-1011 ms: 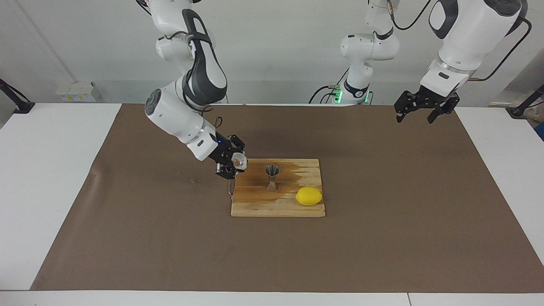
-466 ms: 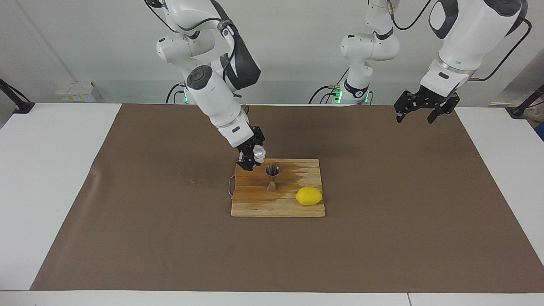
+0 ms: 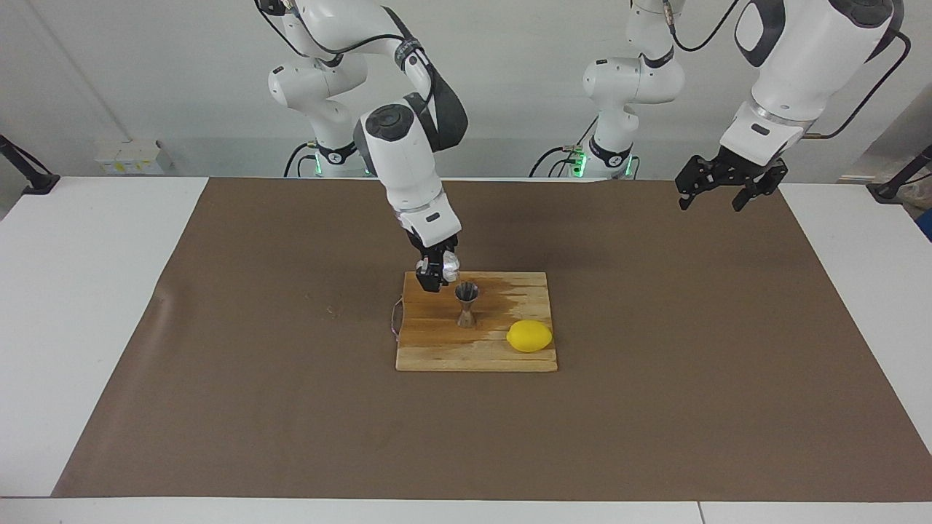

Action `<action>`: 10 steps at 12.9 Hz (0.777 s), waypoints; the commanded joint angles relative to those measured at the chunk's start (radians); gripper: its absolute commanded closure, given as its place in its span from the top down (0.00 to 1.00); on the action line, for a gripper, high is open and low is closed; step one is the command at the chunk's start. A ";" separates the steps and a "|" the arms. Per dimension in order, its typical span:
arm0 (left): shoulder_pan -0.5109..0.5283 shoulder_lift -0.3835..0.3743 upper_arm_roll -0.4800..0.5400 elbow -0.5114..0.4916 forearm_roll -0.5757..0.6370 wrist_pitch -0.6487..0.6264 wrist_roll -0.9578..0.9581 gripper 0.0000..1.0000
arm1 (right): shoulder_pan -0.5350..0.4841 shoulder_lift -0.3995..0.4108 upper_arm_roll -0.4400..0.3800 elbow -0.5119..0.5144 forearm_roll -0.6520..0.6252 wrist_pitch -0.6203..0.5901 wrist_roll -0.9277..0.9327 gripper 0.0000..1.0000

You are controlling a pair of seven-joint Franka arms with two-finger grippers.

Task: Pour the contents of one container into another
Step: 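Carry the white cup above the metal cup with the right gripper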

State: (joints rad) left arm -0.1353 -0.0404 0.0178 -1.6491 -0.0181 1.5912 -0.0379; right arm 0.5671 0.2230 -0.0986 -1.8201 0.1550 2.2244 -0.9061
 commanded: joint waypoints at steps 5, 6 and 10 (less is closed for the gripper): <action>0.013 -0.004 -0.009 -0.003 0.017 -0.010 0.006 1.00 | 0.010 0.021 -0.001 0.019 -0.046 0.000 0.027 0.08; 0.013 -0.004 -0.007 -0.003 0.017 -0.010 0.006 1.00 | 0.010 0.022 -0.001 0.019 -0.045 0.004 0.029 0.08; 0.013 -0.004 -0.007 -0.003 0.017 -0.010 0.006 1.00 | 0.010 0.025 0.000 0.025 -0.043 0.015 0.061 0.08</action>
State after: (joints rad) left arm -0.1353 -0.0404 0.0178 -1.6491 -0.0180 1.5913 -0.0379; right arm 0.5751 0.2354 -0.0996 -1.8134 0.1344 2.2274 -0.8835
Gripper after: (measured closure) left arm 0.000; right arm 0.626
